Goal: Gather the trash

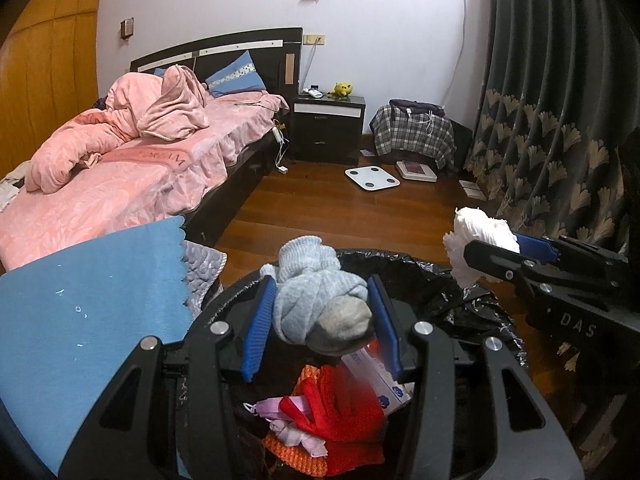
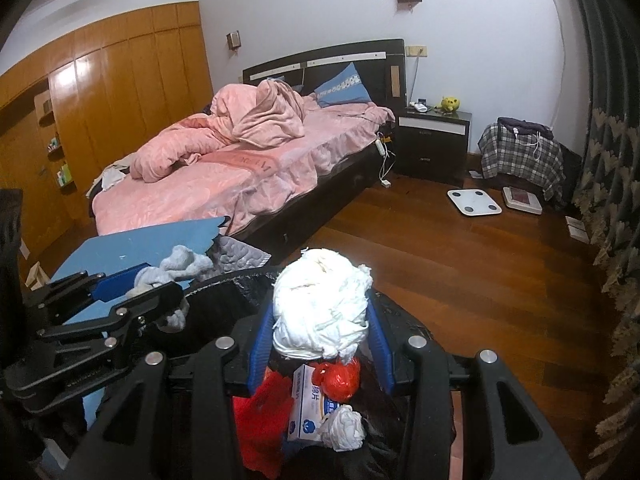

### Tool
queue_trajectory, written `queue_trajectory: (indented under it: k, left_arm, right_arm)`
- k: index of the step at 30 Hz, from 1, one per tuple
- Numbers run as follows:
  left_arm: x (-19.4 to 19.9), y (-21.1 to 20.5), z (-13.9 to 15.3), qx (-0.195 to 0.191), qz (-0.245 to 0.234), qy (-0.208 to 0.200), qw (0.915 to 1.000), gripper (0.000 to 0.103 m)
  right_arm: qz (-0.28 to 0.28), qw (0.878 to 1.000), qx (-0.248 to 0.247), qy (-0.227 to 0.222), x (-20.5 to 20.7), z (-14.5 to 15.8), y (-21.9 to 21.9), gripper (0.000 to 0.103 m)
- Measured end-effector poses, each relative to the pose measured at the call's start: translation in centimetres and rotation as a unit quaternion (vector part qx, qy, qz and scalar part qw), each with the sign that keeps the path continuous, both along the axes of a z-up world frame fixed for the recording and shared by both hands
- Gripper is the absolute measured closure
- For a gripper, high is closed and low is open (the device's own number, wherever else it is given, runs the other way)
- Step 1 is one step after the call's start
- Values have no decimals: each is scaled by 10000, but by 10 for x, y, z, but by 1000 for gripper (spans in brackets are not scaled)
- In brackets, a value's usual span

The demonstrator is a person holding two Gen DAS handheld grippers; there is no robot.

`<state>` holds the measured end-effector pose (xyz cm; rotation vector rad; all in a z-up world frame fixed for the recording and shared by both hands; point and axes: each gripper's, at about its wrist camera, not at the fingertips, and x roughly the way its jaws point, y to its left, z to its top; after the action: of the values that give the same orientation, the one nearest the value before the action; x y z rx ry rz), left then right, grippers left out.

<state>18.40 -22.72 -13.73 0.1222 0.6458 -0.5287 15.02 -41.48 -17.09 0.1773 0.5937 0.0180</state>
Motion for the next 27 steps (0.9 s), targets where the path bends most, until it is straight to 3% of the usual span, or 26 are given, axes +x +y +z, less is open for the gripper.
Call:
queue_trajectory:
  k: [11, 13, 16, 18, 21, 27]
  left_arm:
    - [7, 5, -6, -80, -27, 117, 9999, 47]
    - [7, 9, -7, -86, -5, 119, 9999, 45]
    - [4, 16, -4, -100, 43, 111, 9999, 35]
    - [2, 21, -1, -115, 83, 92, 9999, 25]
    - [-3, 31, 7, -94, 187, 42, 9998, 15]
    - [-15, 48, 24, -100, 347, -9, 9993, 10]
  right_arm:
    - [-102, 9999, 50, 124, 10, -10, -7, 38]
    - [-140, 9998, 48, 108, 9, -9, -9, 29]
    - [-218, 9997, 29, 58, 5, -6, -10, 11]
    - [-257, 9996, 64, 49, 4, -3, -11, 6]
    - [-274, 9994, 158, 142, 0, 2, -8, 6]
    - [-259, 9993, 150, 215, -13, 16, 1, 6]
